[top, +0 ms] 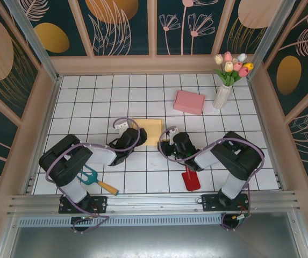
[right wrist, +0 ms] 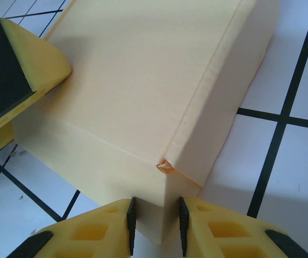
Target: Fold the paper box
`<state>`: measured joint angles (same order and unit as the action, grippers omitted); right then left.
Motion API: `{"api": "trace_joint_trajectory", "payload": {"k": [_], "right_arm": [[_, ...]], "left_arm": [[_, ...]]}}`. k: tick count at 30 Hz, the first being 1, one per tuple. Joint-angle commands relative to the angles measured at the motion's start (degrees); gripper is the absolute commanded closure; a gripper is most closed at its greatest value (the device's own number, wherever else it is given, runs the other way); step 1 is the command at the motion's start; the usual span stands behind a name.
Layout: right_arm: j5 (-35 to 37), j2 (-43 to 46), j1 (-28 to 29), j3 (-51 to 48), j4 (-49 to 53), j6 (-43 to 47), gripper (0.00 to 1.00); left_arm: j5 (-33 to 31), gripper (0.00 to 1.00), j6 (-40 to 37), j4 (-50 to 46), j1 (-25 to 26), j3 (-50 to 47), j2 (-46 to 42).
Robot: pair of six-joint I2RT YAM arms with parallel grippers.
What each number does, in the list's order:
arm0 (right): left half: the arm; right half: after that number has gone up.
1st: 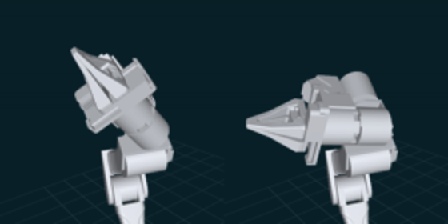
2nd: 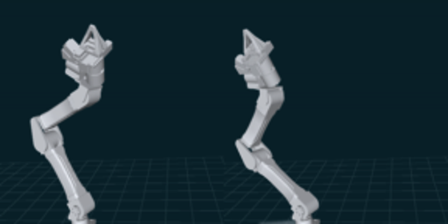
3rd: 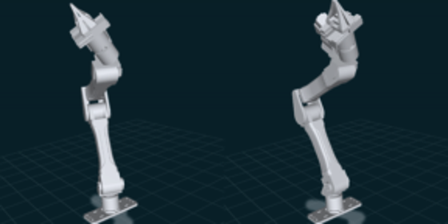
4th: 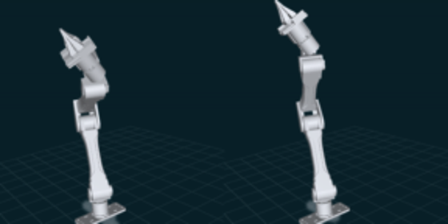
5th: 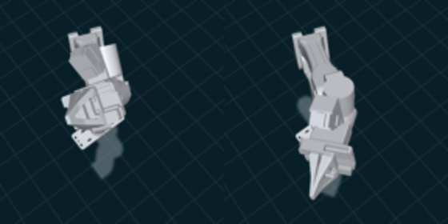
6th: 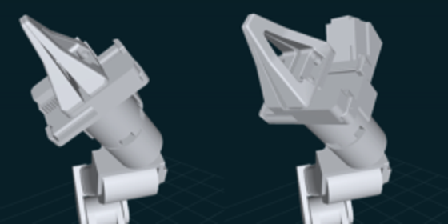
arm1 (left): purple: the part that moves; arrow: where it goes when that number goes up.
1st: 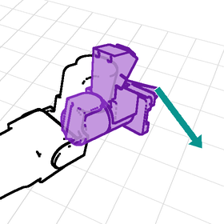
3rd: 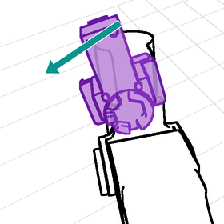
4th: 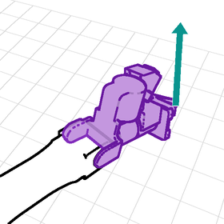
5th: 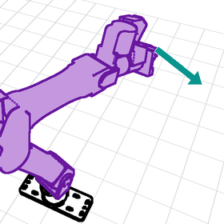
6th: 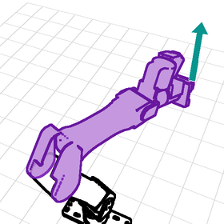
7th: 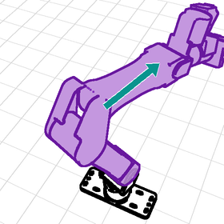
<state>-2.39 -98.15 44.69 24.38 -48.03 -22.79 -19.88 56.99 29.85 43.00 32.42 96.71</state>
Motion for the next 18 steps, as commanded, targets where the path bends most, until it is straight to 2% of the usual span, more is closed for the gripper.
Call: {"api": "trace_joint_trajectory", "payload": {"k": [1, 11, 18], "right_arm": [[3.00, -1.92, -0.79, 1.32, -1.50, 1.08, 0.69], [8.14, -3.61, -1.96, 2.00, -2.85, -0.98, 0.68], [8.55, -4.19, -2.65, 3.49, -2.41, -1.39, 0.66]], "left_arm": [[5.79, 0.27, -2.27, -7.28, -0.13, -1.30, 3.87], [6.87, 0.30, -3.99, -8.13, -0.20, -0.78, 4.45], [7.96, 0.32, -4.58, -8.40, -0.12, -0.27, 5.33]]}}
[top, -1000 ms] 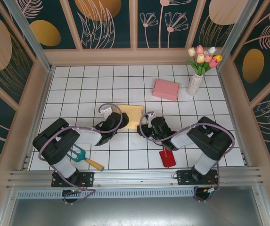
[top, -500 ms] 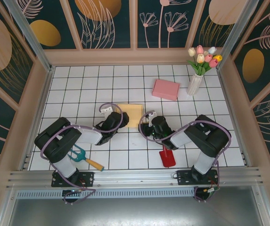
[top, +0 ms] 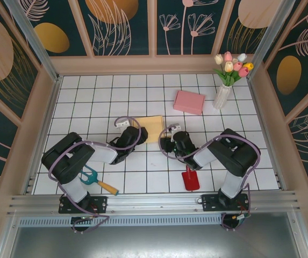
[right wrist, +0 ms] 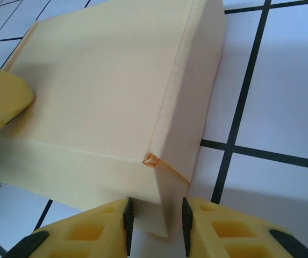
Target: Fold the paper box
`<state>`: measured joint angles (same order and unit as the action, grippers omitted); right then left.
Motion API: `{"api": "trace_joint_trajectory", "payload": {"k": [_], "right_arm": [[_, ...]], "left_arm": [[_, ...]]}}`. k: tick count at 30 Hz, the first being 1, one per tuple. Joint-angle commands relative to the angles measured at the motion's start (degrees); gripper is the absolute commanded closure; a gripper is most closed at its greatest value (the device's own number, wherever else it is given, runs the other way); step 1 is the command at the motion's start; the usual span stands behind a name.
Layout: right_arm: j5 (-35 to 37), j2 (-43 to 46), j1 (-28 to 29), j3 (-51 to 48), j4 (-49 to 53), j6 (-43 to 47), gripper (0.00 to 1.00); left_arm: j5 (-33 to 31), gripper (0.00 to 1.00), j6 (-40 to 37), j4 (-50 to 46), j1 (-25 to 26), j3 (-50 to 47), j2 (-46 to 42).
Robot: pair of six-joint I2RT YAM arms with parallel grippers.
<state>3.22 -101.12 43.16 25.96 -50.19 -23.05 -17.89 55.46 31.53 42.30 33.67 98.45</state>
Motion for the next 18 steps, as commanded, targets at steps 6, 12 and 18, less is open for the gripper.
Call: {"api": "trace_joint_trajectory", "payload": {"k": [6, 12, 18], "right_arm": [[3.66, -2.00, -1.63, 4.33, 1.95, -2.07, 0.65], [2.38, -2.93, -3.03, 6.01, 3.46, -3.70, 0.62], [0.38, -3.19, -3.89, 7.21, 5.32, -4.37, 0.58]], "left_arm": [[9.23, 0.35, -3.05, -8.92, 0.75, -1.50, 3.41], [12.51, 0.36, -2.95, -8.21, 1.97, -1.16, 2.73], [13.23, 0.36, -3.04, -8.79, 2.52, -0.28, 2.61]]}}
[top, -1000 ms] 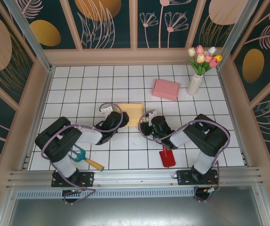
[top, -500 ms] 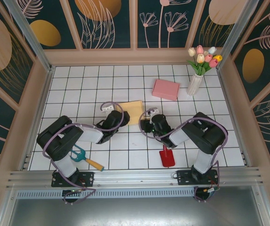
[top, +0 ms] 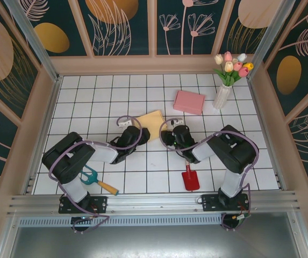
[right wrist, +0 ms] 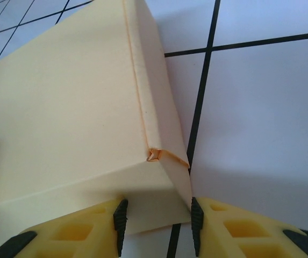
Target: Fold the paper box
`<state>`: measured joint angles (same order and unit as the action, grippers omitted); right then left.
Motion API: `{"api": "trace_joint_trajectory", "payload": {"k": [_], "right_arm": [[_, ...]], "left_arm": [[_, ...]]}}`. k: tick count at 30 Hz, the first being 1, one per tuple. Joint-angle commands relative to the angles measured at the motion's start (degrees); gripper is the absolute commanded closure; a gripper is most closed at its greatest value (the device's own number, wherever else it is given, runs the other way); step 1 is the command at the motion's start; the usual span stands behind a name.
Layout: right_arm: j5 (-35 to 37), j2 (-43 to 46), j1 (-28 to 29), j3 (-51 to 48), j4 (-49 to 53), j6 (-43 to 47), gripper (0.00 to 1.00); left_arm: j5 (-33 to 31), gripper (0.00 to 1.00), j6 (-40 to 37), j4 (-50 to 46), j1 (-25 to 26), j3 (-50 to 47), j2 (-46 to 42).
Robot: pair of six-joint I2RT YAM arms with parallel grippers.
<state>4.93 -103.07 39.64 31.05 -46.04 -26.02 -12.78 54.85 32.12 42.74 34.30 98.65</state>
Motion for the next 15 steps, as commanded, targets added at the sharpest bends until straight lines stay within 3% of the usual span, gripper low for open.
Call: {"api": "trace_joint_trajectory", "payload": {"k": [1, 9, 15], "right_arm": [[-1.93, -1.46, -0.39, 2.43, 1.49, -1.40, 0.58], [-3.79, -2.28, -0.70, 4.90, 4.09, -3.22, 0.58], [-5.44, -2.28, -1.85, 6.48, 8.39, -3.90, 0.58]], "left_arm": [[8.41, 0.36, -2.30, -9.08, 2.05, -0.89, 2.47], [9.38, 0.34, -2.18, -9.68, 3.13, 0.52, 2.80], [6.68, 0.31, -3.21, -13.98, 3.05, 2.47, 1.23]]}}
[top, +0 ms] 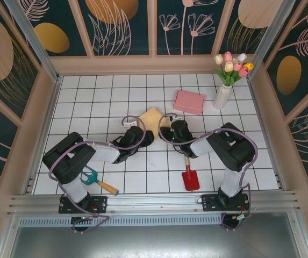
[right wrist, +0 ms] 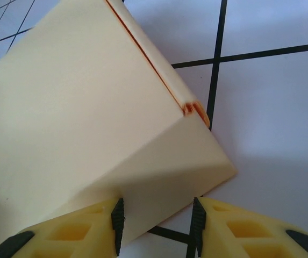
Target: Fold the paper box
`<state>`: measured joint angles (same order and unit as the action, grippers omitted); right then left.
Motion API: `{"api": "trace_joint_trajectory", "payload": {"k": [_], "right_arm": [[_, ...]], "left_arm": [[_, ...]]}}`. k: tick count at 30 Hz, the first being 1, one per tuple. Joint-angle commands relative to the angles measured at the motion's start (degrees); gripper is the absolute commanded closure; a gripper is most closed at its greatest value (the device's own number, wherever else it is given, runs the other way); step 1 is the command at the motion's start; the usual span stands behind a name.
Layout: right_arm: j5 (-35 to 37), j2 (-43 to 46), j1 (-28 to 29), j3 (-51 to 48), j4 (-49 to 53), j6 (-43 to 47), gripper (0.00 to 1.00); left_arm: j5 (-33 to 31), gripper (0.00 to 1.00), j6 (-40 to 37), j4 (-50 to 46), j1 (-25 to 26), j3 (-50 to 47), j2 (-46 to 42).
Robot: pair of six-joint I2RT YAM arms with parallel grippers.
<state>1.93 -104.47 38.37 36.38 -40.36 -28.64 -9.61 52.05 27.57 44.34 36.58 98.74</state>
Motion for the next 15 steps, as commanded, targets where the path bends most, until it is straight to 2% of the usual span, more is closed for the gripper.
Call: {"api": "trace_joint_trajectory", "payload": {"k": [1, 5, 12, 15], "right_arm": [[-2.55, -0.87, -0.76, 1.24, 3.03, -1.54, 0.58], [-3.49, -1.38, -1.10, 2.19, 4.61, -2.03, 0.59], [-4.86, -2.63, -2.66, 3.52, 6.10, -2.29, 0.61], [-5.95, -3.11, -3.37, 3.69, 6.00, -2.81, 0.63]], "left_arm": [[3.45, 0.31, -0.54, -10.11, 1.48, 0.72, 1.02], [2.83, 0.29, -0.81, -11.99, 1.54, 1.85, -0.17], [0.90, 0.30, -1.91, -15.92, 1.54, 0.37, -10.68], [-2.06, 0.30, -3.62, -19.13, 1.35, 0.32, -15.65]]}}
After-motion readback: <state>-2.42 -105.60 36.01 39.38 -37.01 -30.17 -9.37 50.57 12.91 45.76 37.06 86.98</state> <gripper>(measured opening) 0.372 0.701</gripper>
